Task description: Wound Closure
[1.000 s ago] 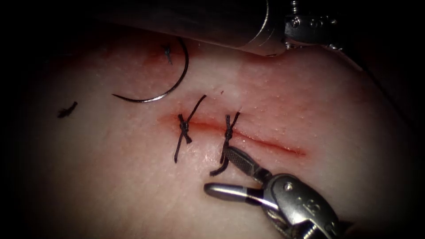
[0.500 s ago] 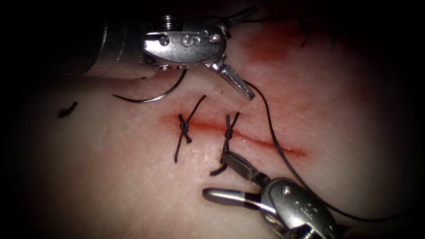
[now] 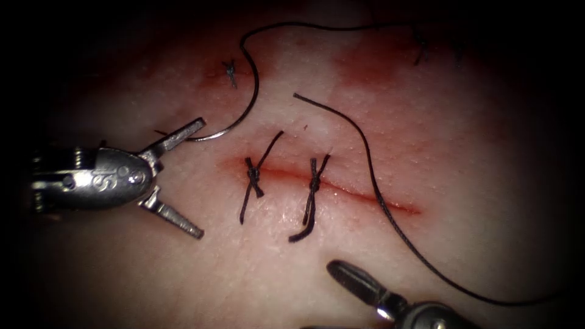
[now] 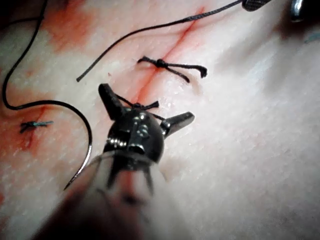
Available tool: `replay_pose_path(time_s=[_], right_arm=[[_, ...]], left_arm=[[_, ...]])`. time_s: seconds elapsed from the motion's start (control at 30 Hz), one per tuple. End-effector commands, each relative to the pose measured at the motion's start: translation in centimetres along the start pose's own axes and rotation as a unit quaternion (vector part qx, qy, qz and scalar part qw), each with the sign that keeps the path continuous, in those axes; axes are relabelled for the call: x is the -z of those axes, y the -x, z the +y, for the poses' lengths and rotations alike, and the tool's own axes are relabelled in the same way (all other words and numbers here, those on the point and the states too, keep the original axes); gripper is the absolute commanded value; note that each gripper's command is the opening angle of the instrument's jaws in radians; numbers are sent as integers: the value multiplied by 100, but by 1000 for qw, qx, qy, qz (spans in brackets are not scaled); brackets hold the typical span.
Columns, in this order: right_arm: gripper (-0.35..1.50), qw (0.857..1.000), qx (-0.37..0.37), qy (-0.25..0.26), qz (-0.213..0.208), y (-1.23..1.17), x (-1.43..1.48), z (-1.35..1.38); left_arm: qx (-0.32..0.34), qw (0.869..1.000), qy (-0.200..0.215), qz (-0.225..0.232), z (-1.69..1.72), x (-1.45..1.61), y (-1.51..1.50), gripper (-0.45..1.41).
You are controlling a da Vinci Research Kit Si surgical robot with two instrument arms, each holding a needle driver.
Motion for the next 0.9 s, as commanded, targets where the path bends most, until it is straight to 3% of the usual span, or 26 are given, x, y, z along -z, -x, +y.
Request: replay_pose_path(time_s=[0.03,0.3,0.57,0.67,0.9], right_arm=[[99,1000,12,1,0,-2,0,-1],[133,997,71,10,-25,4,-8,24],[138,991,120,20,-51,21,-22,60],[138,989,135,24,-51,27,-27,75],[135,988,140,29,-55,31,-30,80]], left_arm=[[-5,1000,1,10,8,-11,-1,103],[-20,999,-34,27,45,-51,-24,89],[-12,999,-38,23,61,-88,-18,83],[-2,999,-40,24,67,-102,-15,64],[3,999,-35,23,62,-102,-11,17]])
